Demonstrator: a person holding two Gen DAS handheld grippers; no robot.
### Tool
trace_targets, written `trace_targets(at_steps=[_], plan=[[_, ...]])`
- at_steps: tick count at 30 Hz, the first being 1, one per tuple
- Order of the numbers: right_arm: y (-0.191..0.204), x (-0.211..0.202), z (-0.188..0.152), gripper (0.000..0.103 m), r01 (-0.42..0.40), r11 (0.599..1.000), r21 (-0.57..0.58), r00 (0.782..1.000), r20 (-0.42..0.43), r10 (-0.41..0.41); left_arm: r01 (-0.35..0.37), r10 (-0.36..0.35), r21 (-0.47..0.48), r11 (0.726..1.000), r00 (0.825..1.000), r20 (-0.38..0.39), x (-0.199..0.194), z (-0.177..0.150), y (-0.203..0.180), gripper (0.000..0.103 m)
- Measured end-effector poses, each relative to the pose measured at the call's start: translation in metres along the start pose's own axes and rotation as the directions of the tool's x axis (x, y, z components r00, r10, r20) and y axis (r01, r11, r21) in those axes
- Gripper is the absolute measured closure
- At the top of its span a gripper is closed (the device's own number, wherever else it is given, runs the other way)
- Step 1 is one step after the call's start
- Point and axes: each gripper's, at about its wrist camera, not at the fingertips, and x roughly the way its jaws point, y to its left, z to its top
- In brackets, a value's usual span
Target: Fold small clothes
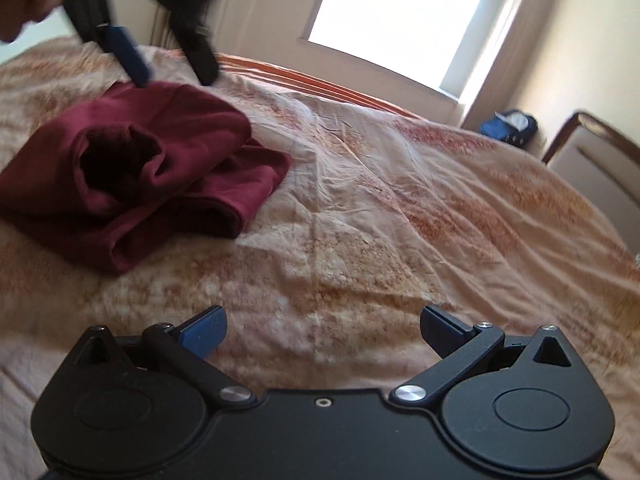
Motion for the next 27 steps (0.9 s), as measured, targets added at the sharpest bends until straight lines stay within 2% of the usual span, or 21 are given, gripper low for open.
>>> trace_targets(at_steps=[1,2,5,7,10,13,17,20,24,26,27], plan=[[-0.001,0.004,0.005,0.001,-0.01,1.0,0.03,1.0,-0.007,0.01,-0.046,0.046,-0.015,0.999,0.999,0.013,-0.003,0.0,0.007,0.005],[-0.002,0.009,0.012,0.001,-0.021,0.998,0.058,1.0,-0.017,0.022,-0.096,0.097,-0.029,0.995,0.995,0.027,-0.007,0.001,0.014,0.002],[-0.002,0.026,0.038,0.001,-0.042,0.994,0.1,0.999,-0.027,0.045,-0.231,0.236,-0.096,0.968,0.971,0.041,-0.012,-0.003,0.043,0.001],[-0.003,0.035,0.058,0.001,-0.069,0.988,0.137,0.997,-0.005,0.071,-0.291,0.3,-0.18,0.94,0.953,0.028,-0.015,-0.01,0.069,0.001],[-0.004,0.05,0.088,0.001,-0.163,0.965,0.203,0.986,0.023,0.162,-0.337,0.354,-0.327,0.883,0.935,-0.007,-0.021,-0.026,0.112,0.001],[0.004,0.064,0.112,0.001,-0.233,0.953,0.193,0.973,0.04,0.229,-0.384,0.404,-0.45,0.806,0.913,-0.055,-0.02,-0.048,0.148,0.001],[0.017,0.085,0.131,0.001,-0.332,0.928,0.169,0.943,0.033,0.331,-0.406,0.408,-0.506,0.761,0.906,-0.114,-0.014,-0.071,0.177,0.001],[0.021,0.099,0.135,0.001,-0.38,0.905,0.19,0.923,0.015,0.385,-0.404,0.398,-0.524,0.75,0.908,-0.13,-0.013,-0.084,0.185,0.001],[0.026,0.111,0.137,0.003,-0.399,0.893,0.211,0.911,-0.02,0.412,-0.355,0.332,-0.519,0.778,0.933,-0.141,-0.009,-0.093,0.185,0.001],[0.025,0.118,0.135,0.017,-0.424,0.869,0.255,0.894,-0.037,0.447,-0.344,0.316,-0.504,0.792,0.938,-0.143,-0.007,-0.095,0.183,0.001],[0.025,0.121,0.134,0.03,-0.433,0.855,0.286,0.885,-0.044,0.463,-0.35,0.324,-0.496,0.795,0.936,-0.141,-0.007,-0.096,0.181,0.001]])
